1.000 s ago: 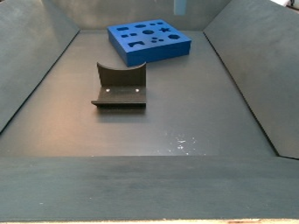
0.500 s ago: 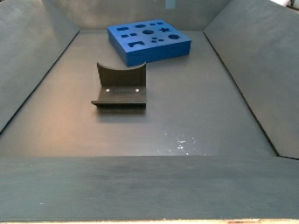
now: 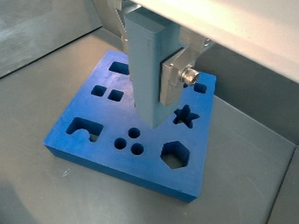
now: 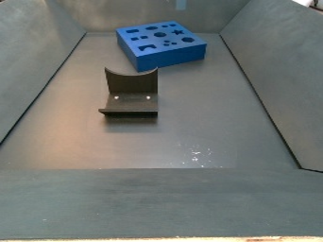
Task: Pick up the rectangle object. Move up. Move to above the board. Insert the rectangle object.
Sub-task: Insert the rectangle object.
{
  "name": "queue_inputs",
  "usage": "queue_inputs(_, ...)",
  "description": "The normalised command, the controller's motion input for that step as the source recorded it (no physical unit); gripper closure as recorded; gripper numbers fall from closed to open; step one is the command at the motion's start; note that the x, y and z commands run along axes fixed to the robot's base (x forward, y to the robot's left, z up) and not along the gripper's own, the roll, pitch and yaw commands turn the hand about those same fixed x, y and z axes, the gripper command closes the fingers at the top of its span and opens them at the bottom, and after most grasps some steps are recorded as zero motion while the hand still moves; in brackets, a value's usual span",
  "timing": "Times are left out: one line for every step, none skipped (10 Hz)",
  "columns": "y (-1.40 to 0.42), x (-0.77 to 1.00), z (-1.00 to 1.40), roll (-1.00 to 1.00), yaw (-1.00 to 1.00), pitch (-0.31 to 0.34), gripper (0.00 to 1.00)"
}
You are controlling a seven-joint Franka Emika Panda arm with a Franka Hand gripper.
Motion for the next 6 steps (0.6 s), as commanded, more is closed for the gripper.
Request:
queue_inputs(0.0,0.06,-0.01,-0.11,-0.07,0.0,1.0)
queue_inputs(0.0,0.0,0.0,0.0,-0.01,0.0,1.0)
queue_inputs(-0.04,0.0,0.0,0.0,0.0,0.0,1.0)
queue_inputs(-0.17,0.0,-0.13,0.0,-0.92,0.0,1.0)
queue_inputs(-0.04,0.0,-0.21,0.0,-1.0,0.0,1.0)
queue_inputs(-0.02,0.0,-0.24,0.0,-1.0,0.0,1.0)
